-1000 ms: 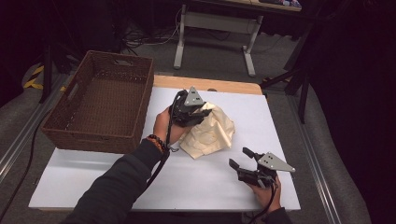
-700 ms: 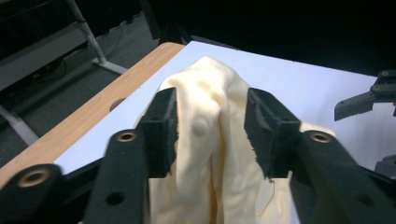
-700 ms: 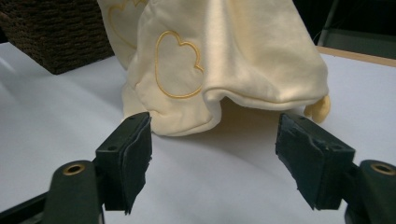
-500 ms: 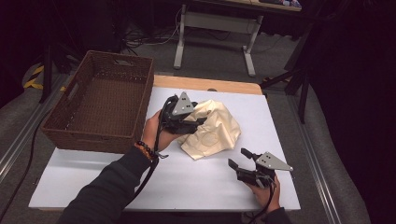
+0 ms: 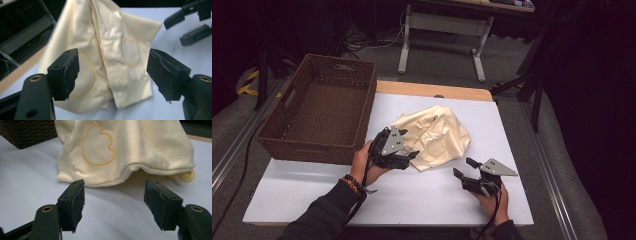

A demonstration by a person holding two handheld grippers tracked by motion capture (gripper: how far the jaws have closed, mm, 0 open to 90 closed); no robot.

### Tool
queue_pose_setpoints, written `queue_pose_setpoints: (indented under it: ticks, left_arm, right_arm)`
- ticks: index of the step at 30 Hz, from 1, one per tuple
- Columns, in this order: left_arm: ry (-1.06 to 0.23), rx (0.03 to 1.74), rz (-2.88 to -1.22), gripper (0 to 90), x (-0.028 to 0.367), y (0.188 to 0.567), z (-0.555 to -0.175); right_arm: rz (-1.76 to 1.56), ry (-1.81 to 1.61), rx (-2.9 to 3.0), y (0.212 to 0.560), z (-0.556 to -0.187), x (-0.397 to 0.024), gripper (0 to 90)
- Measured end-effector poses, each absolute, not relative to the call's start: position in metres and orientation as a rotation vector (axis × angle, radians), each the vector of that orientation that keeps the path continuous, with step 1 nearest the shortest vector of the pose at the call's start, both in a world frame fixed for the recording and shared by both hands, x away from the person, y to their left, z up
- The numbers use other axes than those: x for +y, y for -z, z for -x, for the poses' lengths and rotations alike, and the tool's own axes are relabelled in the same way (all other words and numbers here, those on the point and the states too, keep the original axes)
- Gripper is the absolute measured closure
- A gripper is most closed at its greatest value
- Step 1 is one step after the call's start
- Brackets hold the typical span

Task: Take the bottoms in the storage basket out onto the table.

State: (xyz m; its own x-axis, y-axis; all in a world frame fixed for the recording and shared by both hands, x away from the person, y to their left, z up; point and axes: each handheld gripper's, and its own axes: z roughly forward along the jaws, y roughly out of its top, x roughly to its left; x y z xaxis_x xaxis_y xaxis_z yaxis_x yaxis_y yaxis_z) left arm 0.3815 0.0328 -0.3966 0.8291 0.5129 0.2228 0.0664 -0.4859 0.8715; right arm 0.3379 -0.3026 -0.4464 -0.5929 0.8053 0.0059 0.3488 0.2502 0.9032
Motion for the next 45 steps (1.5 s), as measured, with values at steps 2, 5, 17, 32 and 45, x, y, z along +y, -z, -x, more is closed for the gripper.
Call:
queue_pose_setpoints:
  ticks: [2, 5, 17, 32, 45]
  left_arm:
    - [-0.552, 0.456, -2.021, 23.8, 0.037, 0.405, -0.382]
    - [-0.528, 0.494, -2.011, 21.7, 0.042, 0.416, -0.384]
    - [-0.424, 0.674, -1.991, 15.8, 0.054, 0.442, -0.406]
    - [-0.349, 0.788, -1.916, 60.6, 0.047, 0.453, -0.435]
    - [-0.407, 0.610, -1.846, 89.4, 0.048, 0.416, -0.399]
  right_arm:
    - [-1.089, -1.292, 2.072, 0.448, -0.344, -0.302, 32.7]
    - [-1.125, -1.280, 2.085, 0.449, -0.351, -0.302, 33.7]
    - [-1.136, -1.288, 2.112, 0.447, -0.369, -0.288, 45.9]
    - [-1.028, -1.388, 2.012, 0.425, -0.357, -0.297, 86.1]
    - [-1.120, -1.459, 1.824, 0.398, -0.340, -0.350, 86.2]
